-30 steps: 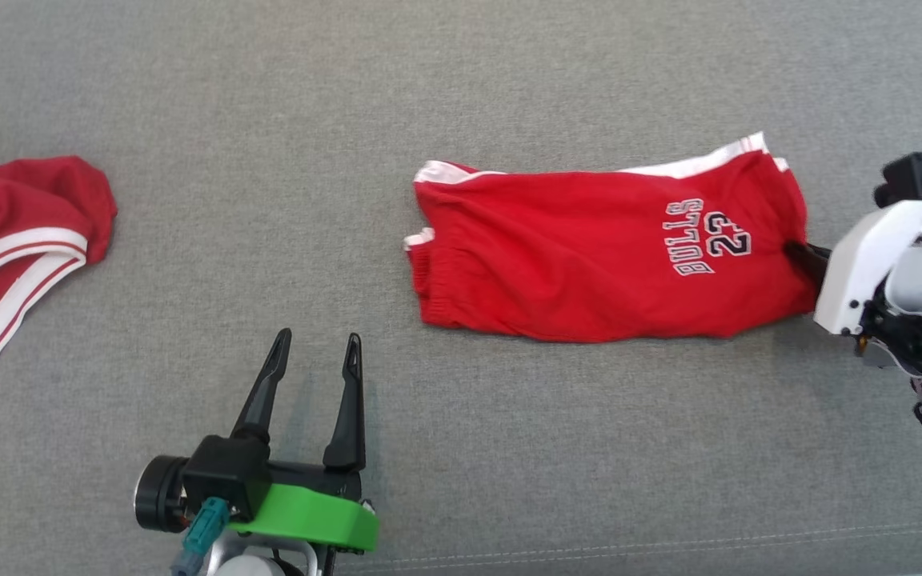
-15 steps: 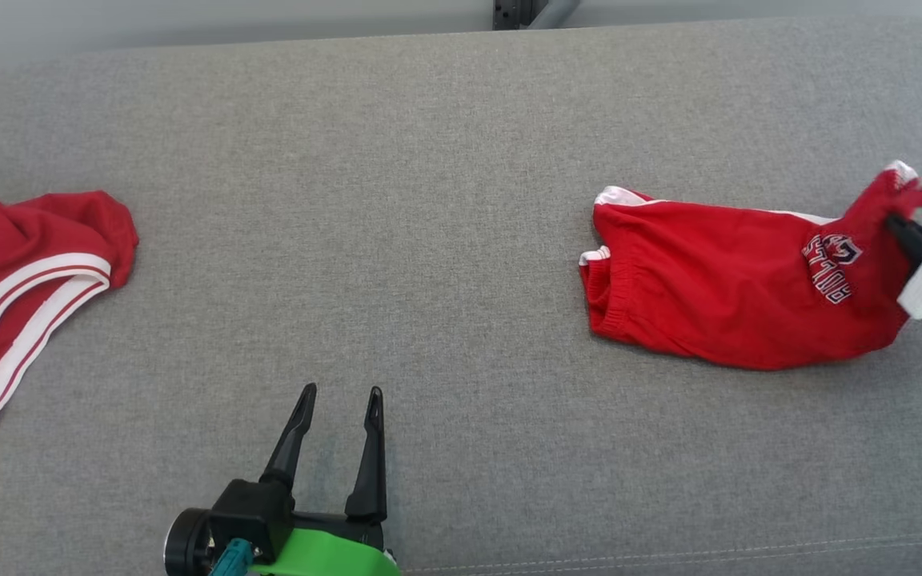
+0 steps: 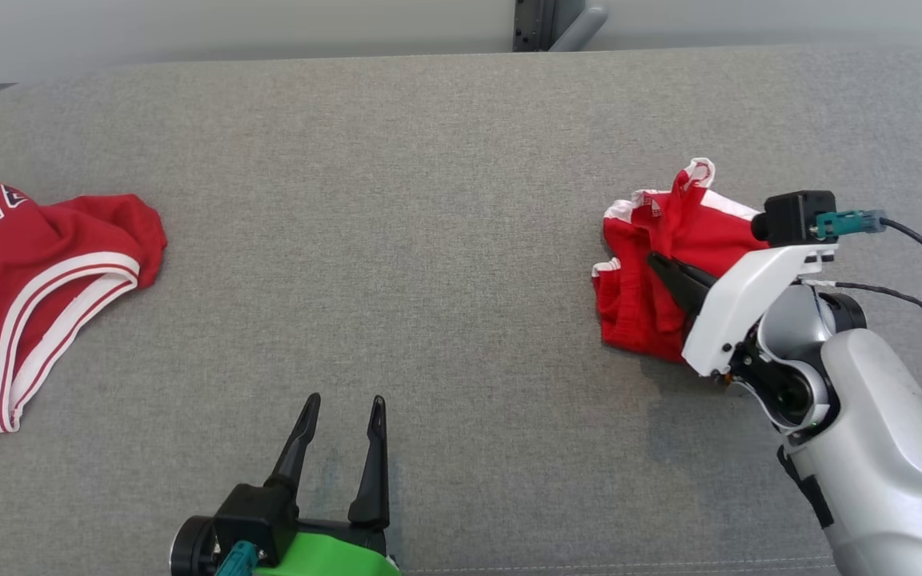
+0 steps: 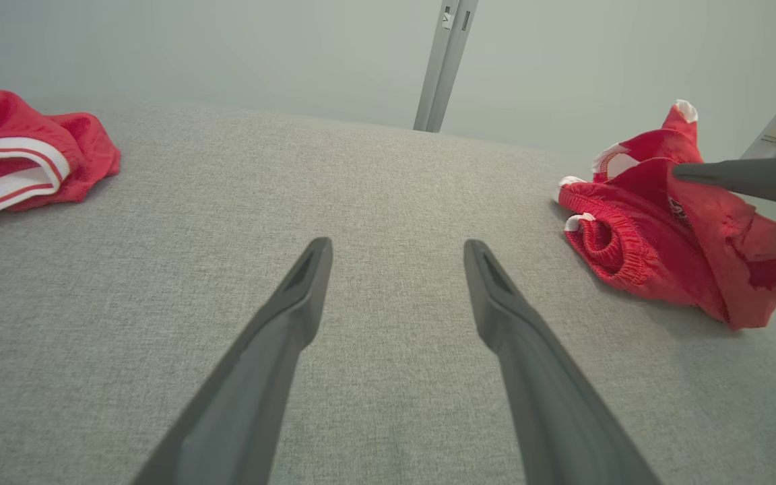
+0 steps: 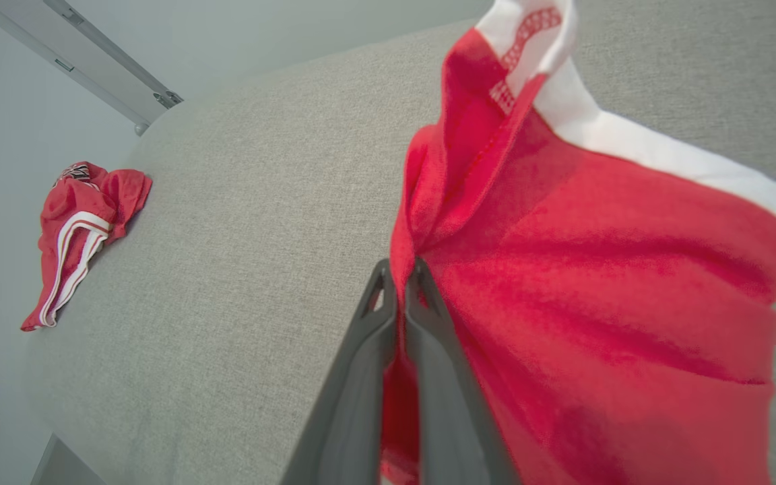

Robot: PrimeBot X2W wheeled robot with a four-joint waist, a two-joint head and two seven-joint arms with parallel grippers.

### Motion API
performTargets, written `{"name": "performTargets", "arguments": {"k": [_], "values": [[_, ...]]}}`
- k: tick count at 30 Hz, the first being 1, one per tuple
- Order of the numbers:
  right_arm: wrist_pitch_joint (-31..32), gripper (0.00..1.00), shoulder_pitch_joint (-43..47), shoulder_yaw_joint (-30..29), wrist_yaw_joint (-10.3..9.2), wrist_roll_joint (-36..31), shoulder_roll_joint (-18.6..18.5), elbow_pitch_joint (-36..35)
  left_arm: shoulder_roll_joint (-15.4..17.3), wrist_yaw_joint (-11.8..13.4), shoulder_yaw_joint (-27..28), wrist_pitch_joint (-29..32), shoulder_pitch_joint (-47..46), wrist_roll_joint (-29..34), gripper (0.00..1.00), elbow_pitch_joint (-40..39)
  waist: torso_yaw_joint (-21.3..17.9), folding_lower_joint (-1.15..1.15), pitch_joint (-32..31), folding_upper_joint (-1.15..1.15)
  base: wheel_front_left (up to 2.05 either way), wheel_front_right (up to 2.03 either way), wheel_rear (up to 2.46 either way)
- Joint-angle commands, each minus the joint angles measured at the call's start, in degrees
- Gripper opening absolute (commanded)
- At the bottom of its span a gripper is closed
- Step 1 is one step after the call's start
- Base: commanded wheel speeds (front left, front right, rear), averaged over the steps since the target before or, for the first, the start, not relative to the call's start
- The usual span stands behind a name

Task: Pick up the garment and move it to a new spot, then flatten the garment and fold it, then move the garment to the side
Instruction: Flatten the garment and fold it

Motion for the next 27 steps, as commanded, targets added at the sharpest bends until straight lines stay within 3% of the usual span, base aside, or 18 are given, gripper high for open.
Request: {"name": "performTargets", "arguments": {"k": [1,11,12,13,14,19,27], "values": [[-0.99,0.00,-1.30,-0.11,-0.01,-1.62,1.13,1.25,-0.19,-0.21,0.19,-0.17,-0.59,0.37,1.00,0.31,0.82,0.00,0.21,0.00,0.00,0.00,0.00],[-5.18,0.00,-4.86,-1.22,-0.01,-10.16,5.63,11.09,-2.17,-1.20,0.88,-0.17,-0.40,0.68,1.00,1.94,3.63,0.00,0.61,0.00,0.00,0.00,0.00],[-5.64,0.30,-4.96,-1.04,-0.01,-10.69,5.73,11.64,-2.34,-1.28,1.11,-0.17,-0.26,0.68,1.00,2.04,3.79,0.00,0.58,0.00,0.00,0.00,0.00],[-6.31,0.89,-4.97,-0.61,-0.01,-11.53,5.58,11.88,-2.48,-1.29,1.35,-0.17,-0.06,0.77,1.00,2.17,3.91,0.00,0.54,0.00,0.00,0.00,0.00],[-7.42,1.00,-4.92,-0.47,-0.01,-12.89,4.96,11.94,-2.57,-1.41,1.56,-0.17,0.17,0.85,1.00,2.28,4.01,0.00,0.43,0.00,0.00,0.00,0.00],[-11.87,1.00,-1.65,0.21,-0.01,-14.79,4.08,8.97,-2.57,-1.62,3.00,-0.17,1.93,0.77,1.00,2.53,3.88,0.00,-0.76,0.00,0.00,0.00,0.00],[-16.86,1.00,9.05,-2.02,-0.01,-18.02,-1.21,-5.35,-2.21,-1.30,6.57,-0.17,5.13,1.02,1.00,1.07,1.65,0.00,-3.60,0.00,0.00,0.00,0.00]]}}
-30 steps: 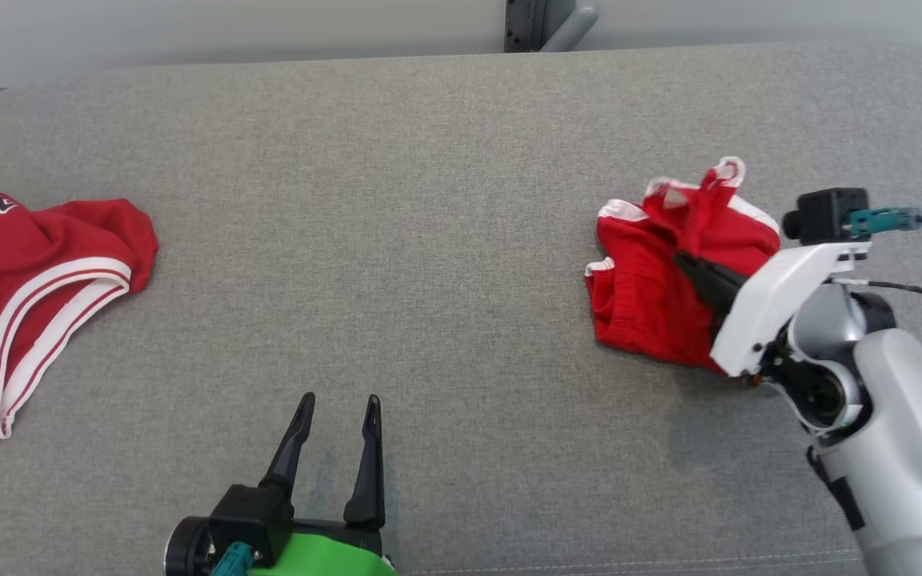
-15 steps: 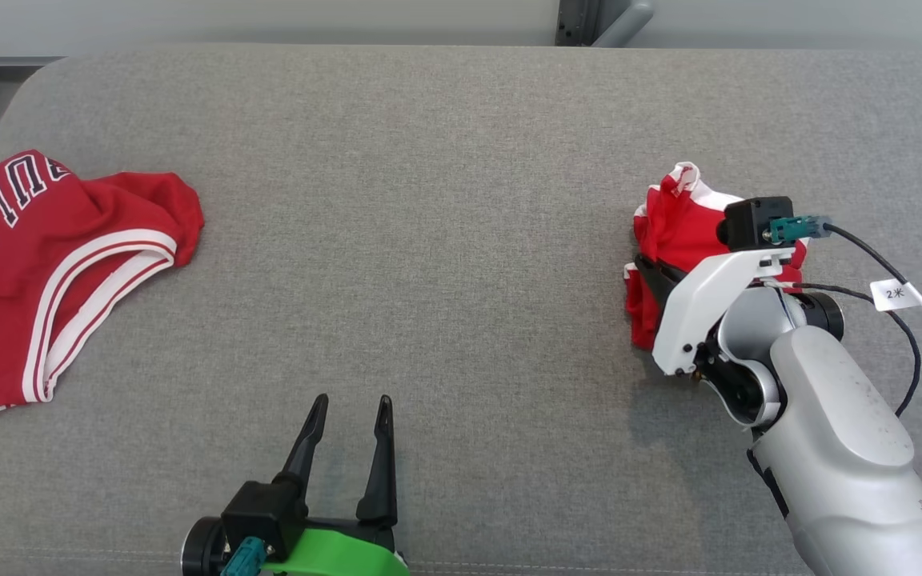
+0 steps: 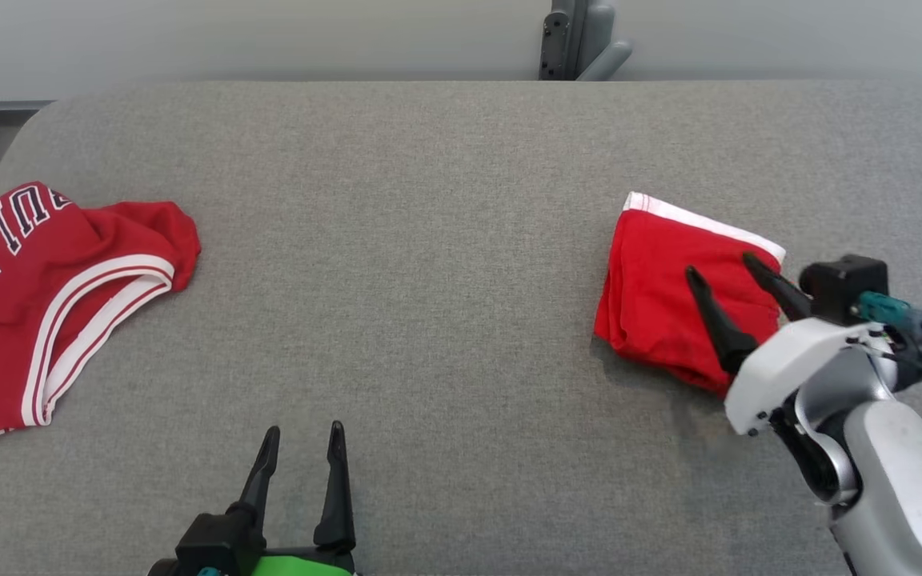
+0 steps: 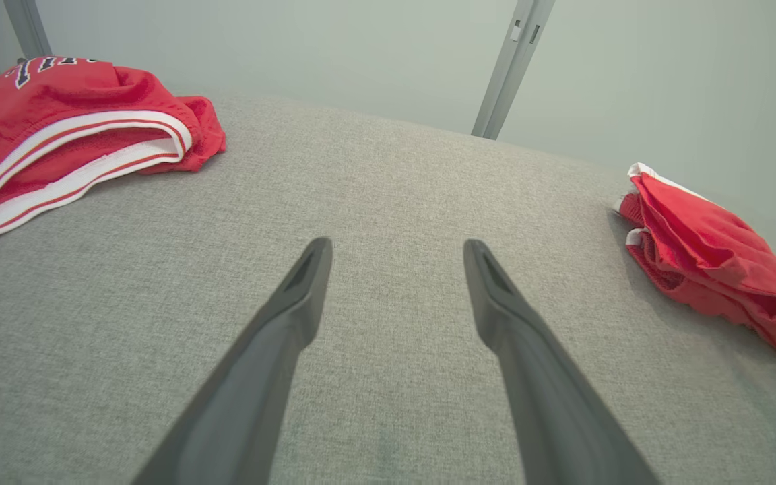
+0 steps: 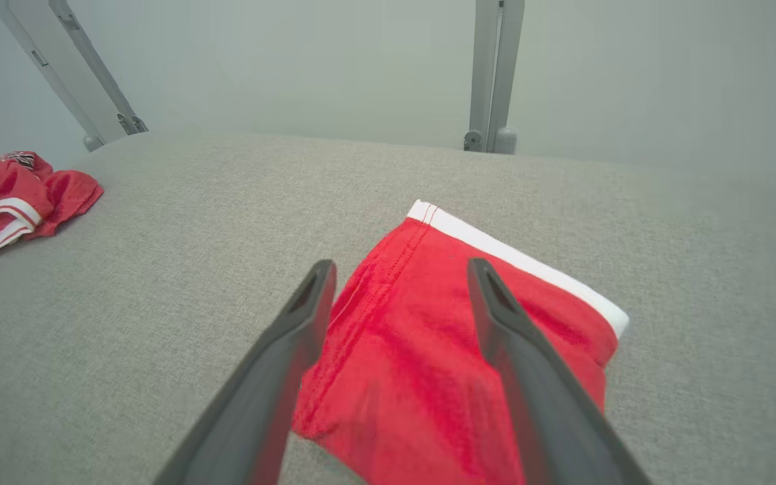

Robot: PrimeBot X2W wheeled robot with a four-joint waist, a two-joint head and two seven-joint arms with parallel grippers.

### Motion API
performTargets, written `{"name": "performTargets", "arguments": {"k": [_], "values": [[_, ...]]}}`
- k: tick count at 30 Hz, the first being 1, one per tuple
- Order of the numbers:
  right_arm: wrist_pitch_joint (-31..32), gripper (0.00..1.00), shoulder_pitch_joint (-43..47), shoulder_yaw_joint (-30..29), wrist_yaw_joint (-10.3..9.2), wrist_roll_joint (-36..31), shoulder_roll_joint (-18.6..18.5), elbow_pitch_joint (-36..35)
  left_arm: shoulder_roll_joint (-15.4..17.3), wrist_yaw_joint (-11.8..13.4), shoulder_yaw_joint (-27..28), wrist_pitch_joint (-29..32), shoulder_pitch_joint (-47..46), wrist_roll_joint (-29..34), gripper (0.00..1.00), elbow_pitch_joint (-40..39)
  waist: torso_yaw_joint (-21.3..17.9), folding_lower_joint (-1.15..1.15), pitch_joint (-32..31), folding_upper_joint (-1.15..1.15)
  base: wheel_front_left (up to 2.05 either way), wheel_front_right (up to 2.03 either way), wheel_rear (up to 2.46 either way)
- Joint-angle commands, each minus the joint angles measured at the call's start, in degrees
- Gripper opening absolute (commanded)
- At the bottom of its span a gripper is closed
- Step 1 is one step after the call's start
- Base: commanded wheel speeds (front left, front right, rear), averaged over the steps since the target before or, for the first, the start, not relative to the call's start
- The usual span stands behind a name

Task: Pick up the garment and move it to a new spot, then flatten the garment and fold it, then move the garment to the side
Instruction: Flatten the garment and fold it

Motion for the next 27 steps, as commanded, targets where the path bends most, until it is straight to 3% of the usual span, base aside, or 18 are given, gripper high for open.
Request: {"name": "performTargets", "arguments": {"k": [1,8,16,27], "values": [[-1.41,1.00,3.18,-1.75,-0.02,-1.97,-1.33,-2.63,0.07,0.14,0.93,-0.17,1.51,0.43,1.00,-0.53,-1.41,0.00,-1.48,0.00,0.00,0.00,0.00],[-9.03,1.00,12.94,-7.96,-0.03,-6.86,-2.51,-7.48,-0.73,-1.06,3.22,-0.17,3.89,2.26,1.00,-1.15,-2.58,0.00,-4.26,0.00,0.00,0.00,0.00],[-22.64,1.00,20.74,-14.74,-0.04,-12.75,-0.99,-0.01,-1.83,-4.32,6.51,-0.17,5.20,6.04,1.00,-0.78,-1.88,0.00,-7.90,0.00,0.00,0.00,0.00],[-25.07,1.00,23.19,-17.36,-0.04,-16.59,3.47,3.30,-2.94,-8.17,12.14,-0.17,8.07,10.70,1.00,1.76,-1.56,0.00,-9.70,0.00,0.00,0.00,0.00]]}}
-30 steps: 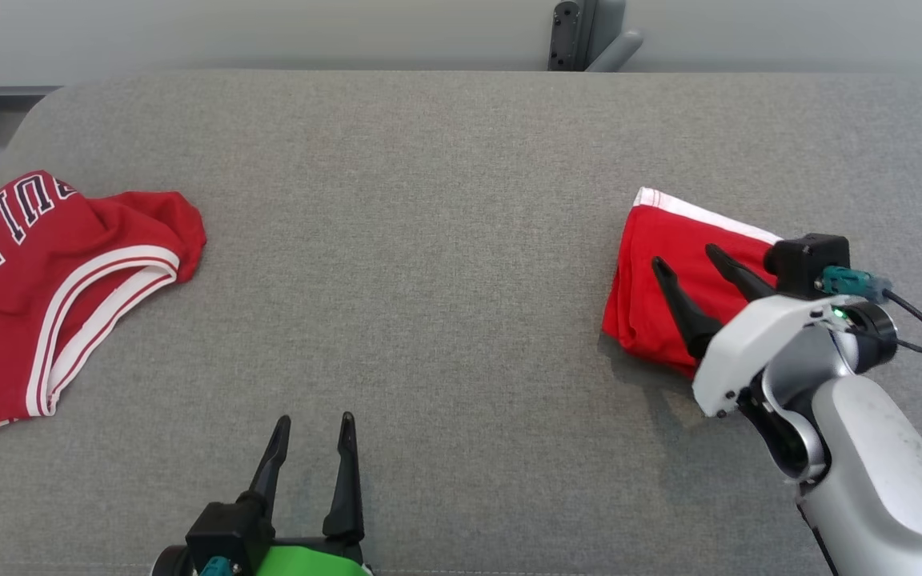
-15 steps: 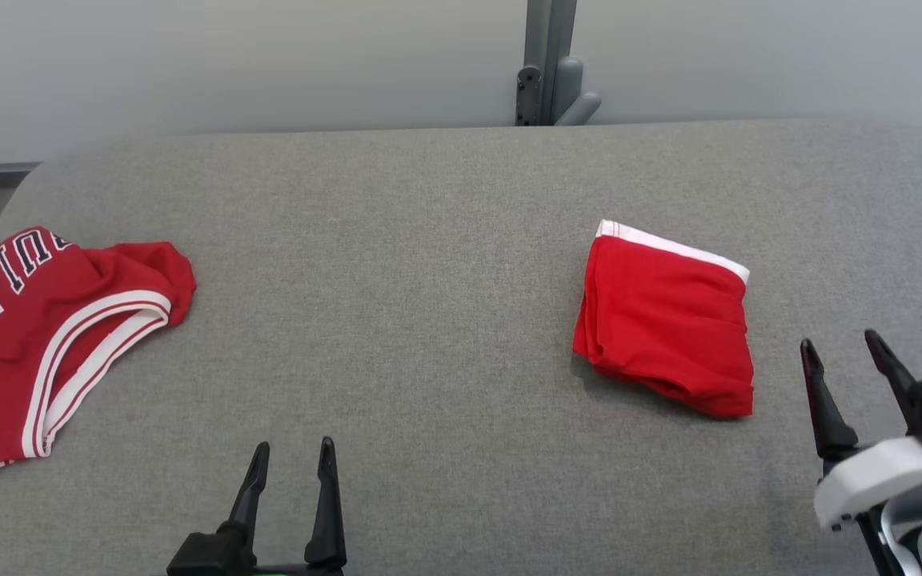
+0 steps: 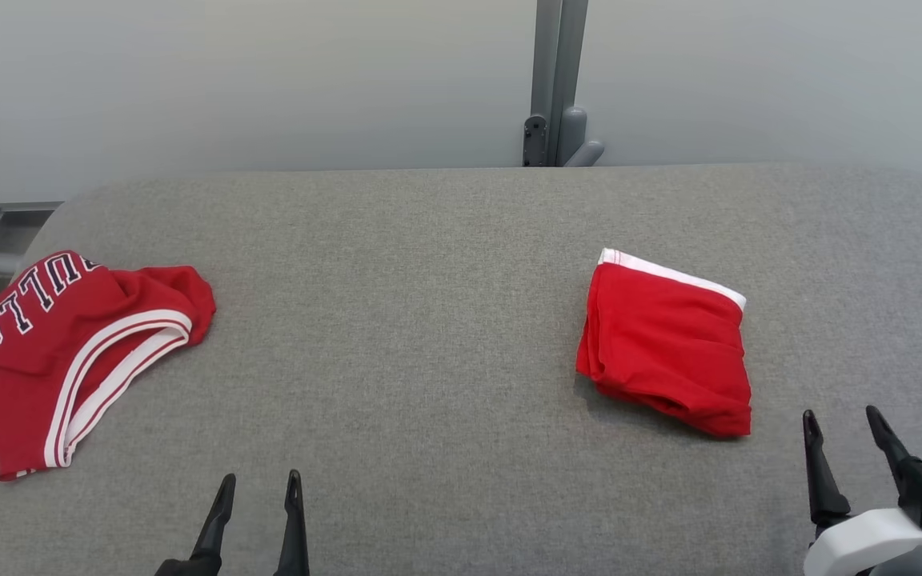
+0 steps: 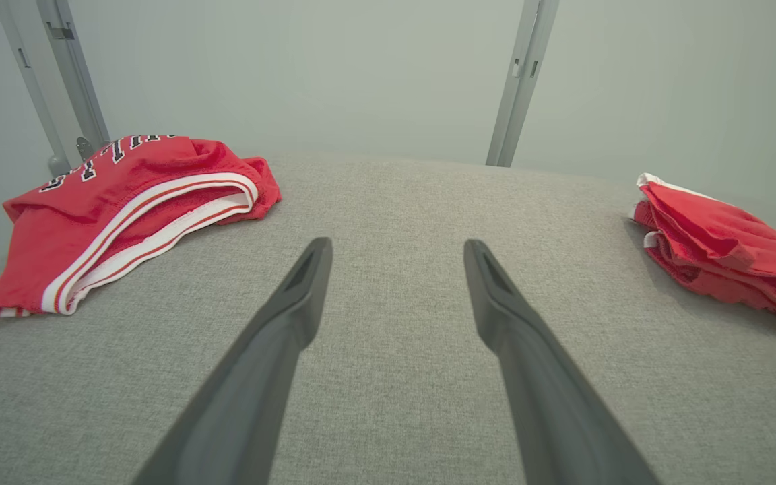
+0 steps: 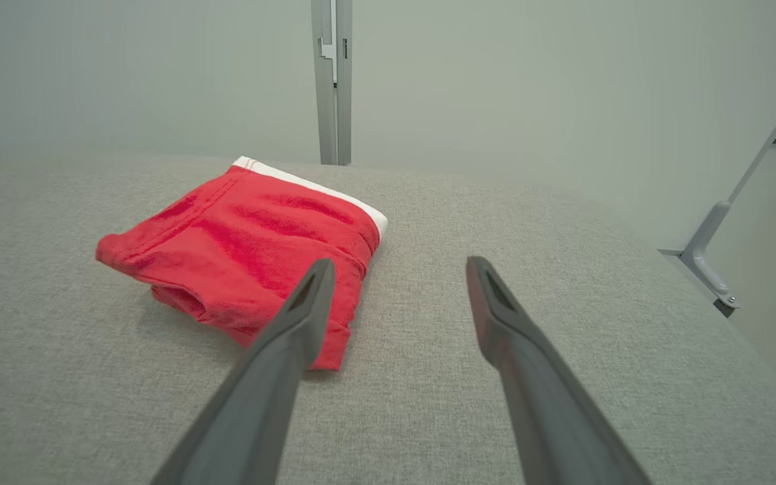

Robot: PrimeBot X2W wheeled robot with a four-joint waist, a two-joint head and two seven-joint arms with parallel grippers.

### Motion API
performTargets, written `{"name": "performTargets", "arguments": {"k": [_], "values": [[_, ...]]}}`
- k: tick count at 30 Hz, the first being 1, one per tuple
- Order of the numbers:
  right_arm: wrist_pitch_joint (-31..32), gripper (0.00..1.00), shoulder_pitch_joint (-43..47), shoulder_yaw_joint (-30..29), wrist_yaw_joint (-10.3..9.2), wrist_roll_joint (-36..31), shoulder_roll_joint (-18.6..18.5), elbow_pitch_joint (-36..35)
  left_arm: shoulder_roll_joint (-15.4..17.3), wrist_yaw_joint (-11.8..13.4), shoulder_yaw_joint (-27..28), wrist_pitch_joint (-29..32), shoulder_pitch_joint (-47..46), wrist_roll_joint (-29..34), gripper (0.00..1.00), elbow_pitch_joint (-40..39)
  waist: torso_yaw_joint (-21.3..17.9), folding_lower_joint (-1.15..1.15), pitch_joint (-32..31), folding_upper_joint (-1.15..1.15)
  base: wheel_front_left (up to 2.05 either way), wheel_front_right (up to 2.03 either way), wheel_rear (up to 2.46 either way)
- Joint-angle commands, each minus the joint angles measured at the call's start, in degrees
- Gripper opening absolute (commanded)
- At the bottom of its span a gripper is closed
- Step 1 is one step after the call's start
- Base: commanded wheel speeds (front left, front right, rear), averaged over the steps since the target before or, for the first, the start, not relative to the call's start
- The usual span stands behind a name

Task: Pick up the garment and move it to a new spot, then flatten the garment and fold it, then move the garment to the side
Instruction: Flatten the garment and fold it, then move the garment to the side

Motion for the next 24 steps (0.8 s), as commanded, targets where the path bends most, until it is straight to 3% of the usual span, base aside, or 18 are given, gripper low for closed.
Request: {"name": "performTargets", "arguments": {"k": [1,6,18,22,24], "values": [[-0.24,1.00,0.99,0.07,-0.06,-0.45,0.52,-0.04,-0.10,-0.51,0.65,-0.17,0.99,0.43,1.00,0.36,0.10,0.00,-0.04,0.00,0.00,0.00,0.00],[-0.26,1.00,1.33,0.35,-0.06,-0.90,1.44,0.09,-0.86,-2.33,2.61,-0.17,1.19,1.76,1.00,1.46,0.55,0.00,-0.02,0.00,0.00,0.00,0.00],[-0.27,1.00,0.84,0.77,-0.06,-0.65,2.31,0.14,-2.01,-3.76,4.33,-0.17,1.28,2.89,1.00,1.80,0.93,0.00,-0.09,0.00,0.00,0.00,0.00],[-0.26,1.00,-1.44,0.96,-0.07,5.38,2.98,1.49,-2.15,-3.83,4.75,-0.17,1.49,2.97,1.00,1.63,0.47,0.00,0.22,0.00,0.00,0.00,0.00],[3.41,1.00,-3.84,2.60,-0.06,9.59,1.67,2.49,-2.19,-3.91,4.82,-0.17,1.31,2.93,1.00,1.76,0.13,0.00,0.50,0.00,0.00,0.00,0.00]]}}
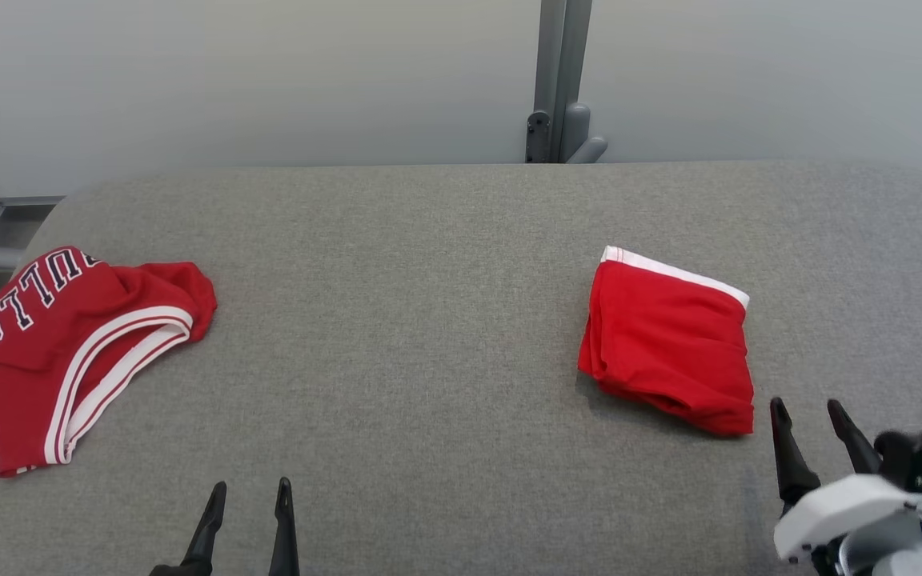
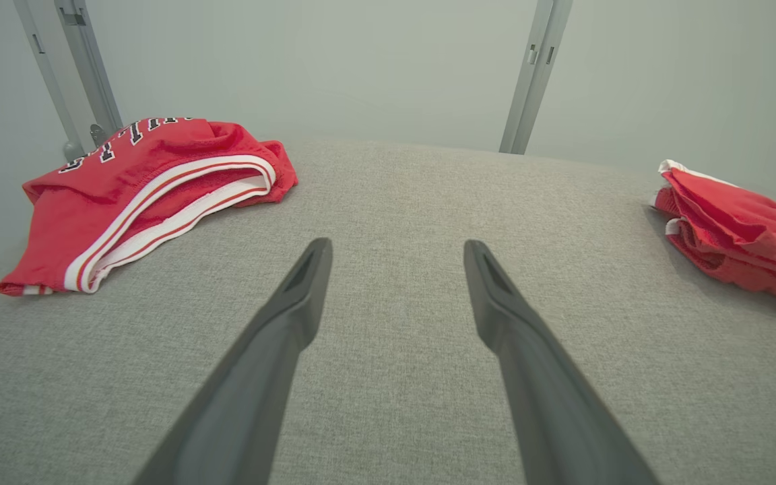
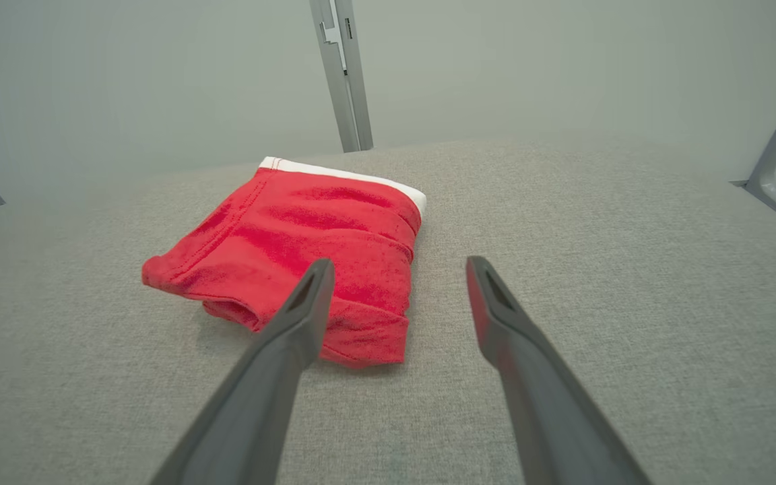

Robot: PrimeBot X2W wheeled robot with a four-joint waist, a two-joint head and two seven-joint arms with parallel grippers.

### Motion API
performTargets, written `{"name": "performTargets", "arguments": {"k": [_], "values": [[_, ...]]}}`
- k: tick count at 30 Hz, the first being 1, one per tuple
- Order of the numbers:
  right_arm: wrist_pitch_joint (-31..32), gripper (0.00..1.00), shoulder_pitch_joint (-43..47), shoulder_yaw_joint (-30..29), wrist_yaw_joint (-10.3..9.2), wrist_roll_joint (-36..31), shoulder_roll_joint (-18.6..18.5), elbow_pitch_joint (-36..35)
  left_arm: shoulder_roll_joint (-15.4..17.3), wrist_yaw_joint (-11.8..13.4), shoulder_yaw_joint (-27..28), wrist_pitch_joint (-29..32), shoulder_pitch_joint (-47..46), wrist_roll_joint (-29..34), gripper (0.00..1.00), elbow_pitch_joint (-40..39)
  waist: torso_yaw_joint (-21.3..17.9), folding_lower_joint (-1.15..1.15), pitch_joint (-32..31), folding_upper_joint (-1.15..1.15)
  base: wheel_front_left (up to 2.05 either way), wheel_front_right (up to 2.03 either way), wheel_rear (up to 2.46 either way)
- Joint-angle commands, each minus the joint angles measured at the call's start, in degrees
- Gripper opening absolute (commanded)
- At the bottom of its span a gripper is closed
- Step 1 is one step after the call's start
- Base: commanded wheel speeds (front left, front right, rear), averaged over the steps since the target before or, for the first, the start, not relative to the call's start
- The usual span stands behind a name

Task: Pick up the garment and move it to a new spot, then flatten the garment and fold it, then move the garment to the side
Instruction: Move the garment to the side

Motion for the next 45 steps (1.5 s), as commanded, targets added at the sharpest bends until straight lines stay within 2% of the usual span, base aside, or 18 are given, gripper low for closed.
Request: {"name": "performTargets", "arguments": {"k": [1,5,8,13,19,25,31,32,33,34,40,45], "values": [[4.12,1.00,-2.78,1.05,-0.05,3.32,-1.44,-0.02,-0.02,-0.14,0.24,-0.17,0.46,0.12,1.00,0.15,-0.39,0.00,0.35,0.00,0.00,0.00,0.00],[22.30,1.00,-8.55,1.86,-0.05,10.80,-6.14,-0.22,-0.07,-0.21,0.05,-0.17,-0.16,-0.09,1.00,0.47,-0.64,0.00,1.15,0.00,0.00,0.00,0.00],[34.45,1.00,-12.88,3.04,-0.03,12.43,-10.00,-1.10,-0.09,-0.23,-0.45,-0.17,-1.44,-0.84,1.00,0.97,0.06,0.00,2.60,0.00,0.00,0.00,0.00],[45.53,1.00,-18.09,4.05,-0.03,12.33,-12.82,0.31,-0.08,0.93,-1.65,-0.17,-3.88,-1.70,1.00,0.92,1.95,0.00,5.97,0.00,0.00,0.00,0.00],[47.28,1.00,-22.29,3.27,-0.02,10.40,-11.40,4.18,-0.06,2.01,-2.12,-0.17,-6.08,-1.68,1.00,1.05,3.58,0.00,9.55,0.00,0.00,0.00,0.00],[45.33,1.00,-25.49,1.39,-0.03,8.42,-9.06,10.39,-0.07,2.45,-2.26,-0.17,-8.36,-1.05,1.00,0.81,5.16,0.00,12.64,0.00,0.00,0.00,0.00],[43.02,1.00,-26.89,0.71,-0.03,9.30,-6.98,15.57,-0.07,2.46,-1.86,-0.17,-9.04,-0.63,1.00,0.80,5.14,0.00,13.42,0.00,0.00,0.00,0.00],[42.64,0.88,-27.10,0.78,-0.03,9.46,-6.72,16.21,-0.07,2.40,-1.71,-0.17,-9.15,-0.64,1.00,0.87,5.02,0.00,13.47,0.00,0.00,0.00,0.00],[41.89,0.03,-27.43,0.64,-0.03,9.86,-6.43,16.62,-0.07,2.37,-1.66,-0.17,-9.31,-0.53,1.00,0.88,4.80,0.00,13.56,0.00,0.00,0.00,0.00],[41.43,0.00,-27.77,0.88,-0.03,10.27,-6.21,16.84,-0.08,2.38,-1.56,-0.17,-9.53,-0.54,1.00,0.80,4.56,0.00,13.74,0.00,0.00,0.00,0.00],[40.05,0.00,-30.24,3.26,-0.04,13.50,-7.13,15.76,-0.07,2.38,-1.20,-0.16,-10.00,0.10,1.00,-0.17,0.44,0.00,15.79,0.00,0.00,0.00,0.00],[38.80,0.00,-33.20,5.85,-0.04,14.86,-7.89,14.18,0.04,1.84,-0.46,-0.16,-11.44,1.62,1.00,-1.01,-7.17,0.00,19.31,0.00,0.00,0.00,0.00]]}}
